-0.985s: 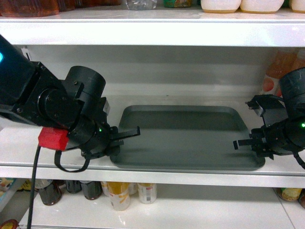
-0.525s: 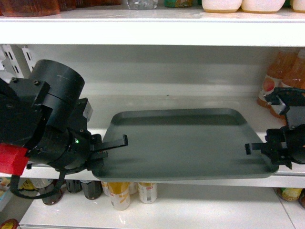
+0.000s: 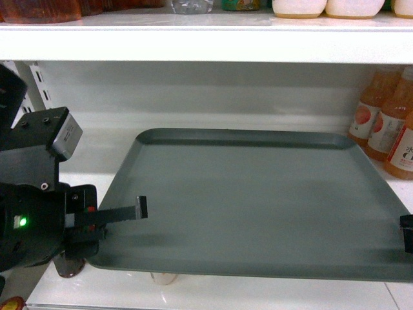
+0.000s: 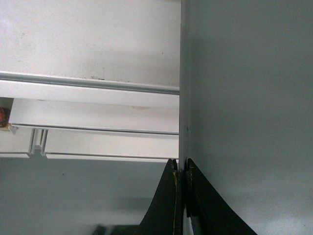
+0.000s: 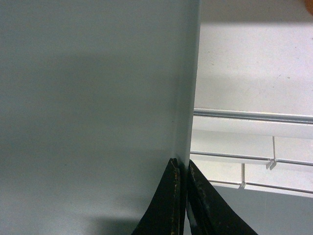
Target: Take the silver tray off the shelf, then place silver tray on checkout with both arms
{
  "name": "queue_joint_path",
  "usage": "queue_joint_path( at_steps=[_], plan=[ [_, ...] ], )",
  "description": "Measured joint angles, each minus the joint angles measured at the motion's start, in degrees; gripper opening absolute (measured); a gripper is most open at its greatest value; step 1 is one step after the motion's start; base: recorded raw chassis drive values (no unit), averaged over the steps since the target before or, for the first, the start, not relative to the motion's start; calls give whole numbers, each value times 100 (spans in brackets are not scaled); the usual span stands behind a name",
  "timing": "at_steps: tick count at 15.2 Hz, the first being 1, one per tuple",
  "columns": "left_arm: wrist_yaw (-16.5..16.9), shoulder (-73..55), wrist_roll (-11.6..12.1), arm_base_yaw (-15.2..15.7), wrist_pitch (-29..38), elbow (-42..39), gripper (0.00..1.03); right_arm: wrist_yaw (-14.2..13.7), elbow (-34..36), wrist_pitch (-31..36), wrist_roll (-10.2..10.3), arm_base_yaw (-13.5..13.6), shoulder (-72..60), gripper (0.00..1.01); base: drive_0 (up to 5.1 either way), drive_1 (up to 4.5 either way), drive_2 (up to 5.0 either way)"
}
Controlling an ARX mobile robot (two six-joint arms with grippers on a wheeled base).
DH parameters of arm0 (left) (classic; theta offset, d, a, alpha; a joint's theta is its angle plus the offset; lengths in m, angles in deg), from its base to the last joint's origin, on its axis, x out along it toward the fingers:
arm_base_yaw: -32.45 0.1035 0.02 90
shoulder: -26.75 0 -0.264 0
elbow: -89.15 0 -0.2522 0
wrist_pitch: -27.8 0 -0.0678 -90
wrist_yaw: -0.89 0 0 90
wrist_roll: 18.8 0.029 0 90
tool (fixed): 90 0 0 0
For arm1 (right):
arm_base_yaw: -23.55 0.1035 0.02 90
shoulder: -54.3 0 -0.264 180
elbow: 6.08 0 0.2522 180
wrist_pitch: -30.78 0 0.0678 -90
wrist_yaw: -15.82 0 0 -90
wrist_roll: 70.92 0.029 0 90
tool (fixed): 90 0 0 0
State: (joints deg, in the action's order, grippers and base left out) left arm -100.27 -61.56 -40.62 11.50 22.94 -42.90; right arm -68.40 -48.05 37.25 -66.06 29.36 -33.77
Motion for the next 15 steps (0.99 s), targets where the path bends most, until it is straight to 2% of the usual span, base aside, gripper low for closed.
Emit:
queue_joint_path(
  at_steps=[2,8,15],
  plan=[
    [-105,149,15,-22,-2,-166,2,20,76,28,9,22,46,2,0,0,0],
    [-109,151,22,-22,15,-166,2,20,76,37,9,22,48,2,0,0,0],
    [-125,164,26,-22,13,-164,2,24,81,26,15,22,48,2,8,-423,438]
  ],
)
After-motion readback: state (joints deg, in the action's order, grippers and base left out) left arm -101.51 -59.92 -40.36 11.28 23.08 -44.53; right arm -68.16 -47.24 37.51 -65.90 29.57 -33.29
